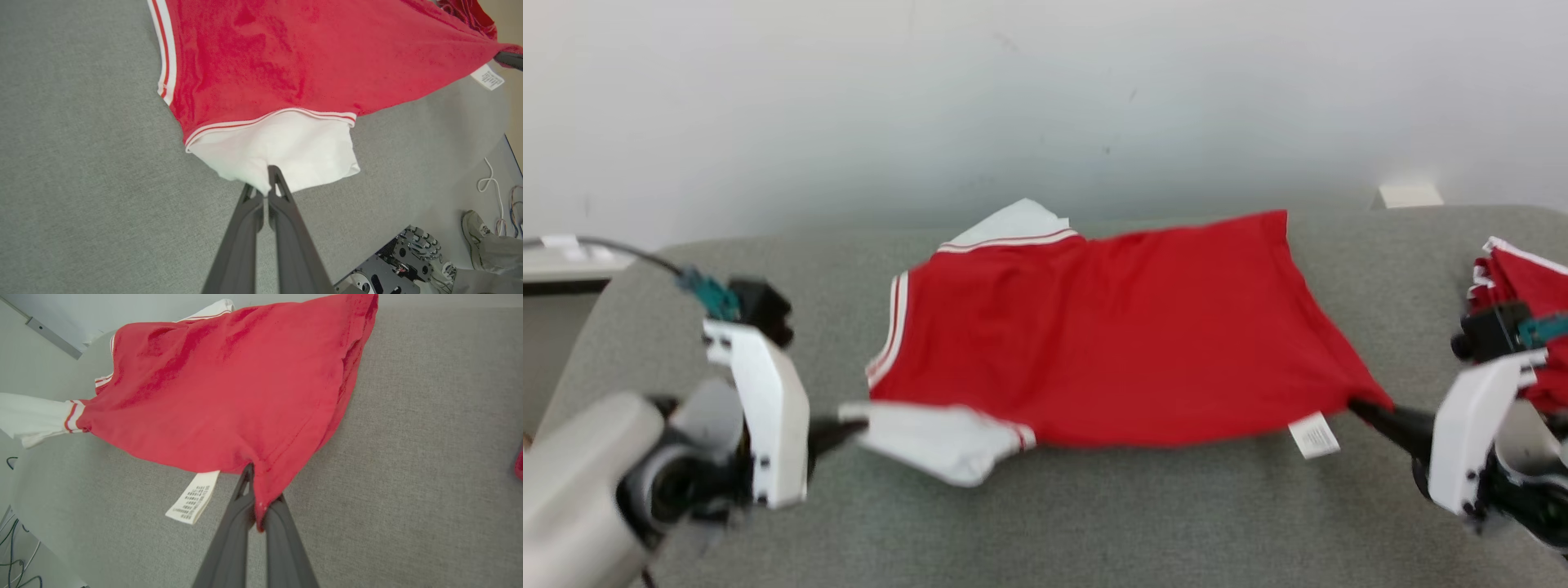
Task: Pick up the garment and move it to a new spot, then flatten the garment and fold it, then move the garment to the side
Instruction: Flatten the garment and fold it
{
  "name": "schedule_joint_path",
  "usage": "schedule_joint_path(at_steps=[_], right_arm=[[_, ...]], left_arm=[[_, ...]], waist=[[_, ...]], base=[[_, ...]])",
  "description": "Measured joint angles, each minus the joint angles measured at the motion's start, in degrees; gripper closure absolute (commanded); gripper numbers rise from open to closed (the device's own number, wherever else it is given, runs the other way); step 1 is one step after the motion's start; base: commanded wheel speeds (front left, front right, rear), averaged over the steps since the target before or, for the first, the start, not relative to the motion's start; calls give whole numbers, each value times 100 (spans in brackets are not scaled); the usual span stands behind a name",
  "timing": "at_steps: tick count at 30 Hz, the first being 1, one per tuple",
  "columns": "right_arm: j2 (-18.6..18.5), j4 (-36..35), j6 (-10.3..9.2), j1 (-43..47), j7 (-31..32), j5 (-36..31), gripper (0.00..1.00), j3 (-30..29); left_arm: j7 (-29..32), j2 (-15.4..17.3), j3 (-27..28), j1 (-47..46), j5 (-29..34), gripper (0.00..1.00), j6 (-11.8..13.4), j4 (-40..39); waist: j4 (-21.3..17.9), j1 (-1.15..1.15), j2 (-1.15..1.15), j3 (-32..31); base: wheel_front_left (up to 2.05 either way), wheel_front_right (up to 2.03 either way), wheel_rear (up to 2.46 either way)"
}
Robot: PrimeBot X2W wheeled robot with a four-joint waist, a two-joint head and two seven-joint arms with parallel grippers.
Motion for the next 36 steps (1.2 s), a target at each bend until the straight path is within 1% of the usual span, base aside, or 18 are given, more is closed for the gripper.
schedule_joint_path(at_steps=[3, 4, 9, 11, 12, 13, 14, 18, 22, 25, 29, 33, 36], right_arm=[[-358, -265, 1, 365, 263, 156, 100, 126], [-591, -480, 1, 561, 514, 267, 100, 242], [-1154, -964, 0, 1146, 1140, 590, 100, 508], [-1357, -1230, 1, 1308, 1260, 767, 100, 538], [-1357, -1230, 1, 1308, 1260, 767, 100, 538], [-1556, -1479, 1, 1434, 1362, 877, 100, 572], [-1670, -1579, 1, 1505, 1392, 887, 100, 599], [-1998, -1871, 1, 1650, 1497, 1017, 100, 650], [-2079, -2036, 0, 1590, 1637, 1036, 100, 650], [-2047, -2020, 1, 1347, 1755, 1042, 100, 606], [-1840, -1831, 0, 1017, 2052, 1174, 100, 584], [-1596, -1396, 1, 636, 2216, 1310, 100, 506], [-1315, -985, 1, 329, 2314, 1440, 100, 475]], left_arm=[[286, 368, -165, 496, -227, 100, 205, -732], [499, 593, -292, 736, -312, 100, 376, -1213], [964, 1068, -499, 1193, -651, 100, 762, -2362], [1031, 1216, -511, 1300, -726, 100, 901, -2733], [1031, 1216, -511, 1300, -726, 100, 901, -2733], [1123, 1357, -558, 1436, -890, 100, 1027, -3039], [1155, 1423, -577, 1503, -929, 100, 1083, -3184], [1217, 1588, -558, 1589, -1078, 100, 1227, -3533], [1270, 1670, -459, 1563, -1207, 100, 1277, -3632], [1313, 1610, -339, 1360, -1228, 100, 1246, -3515], [1514, 1444, -269, 971, -1114, 100, 1109, -3073], [1712, 1180, -209, 587, -1034, 100, 942, -2559], [1806, 933, -154, 319, -1025, 100, 837, -2093]], waist=[[-49, 0, 0, -204], [-69, 0, 0, -307], [-35, 0, 0, -420], [-7, 0, 0, -431], [-7, 0, 0, -431], [6, 0, 0, -436], [10, 0, 0, -431], [14, 1, 0, -401], [-32, 1, 0, -324], [-71, 1, 0, -229], [-120, 2, 0, -81], [-192, 2, 0, 49], [-254, 2, 0, 136]], base=[[0, 0, 0], [0, 0, 0], [0, 0, 0], [0, 0, 0], [0, 0, 0], [0, 0, 0], [0, 0, 0], [0, 0, 0], [0, 0, 0], [0, 0, 0], [0, 0, 0], [0, 0, 0], [0, 0, 0]])
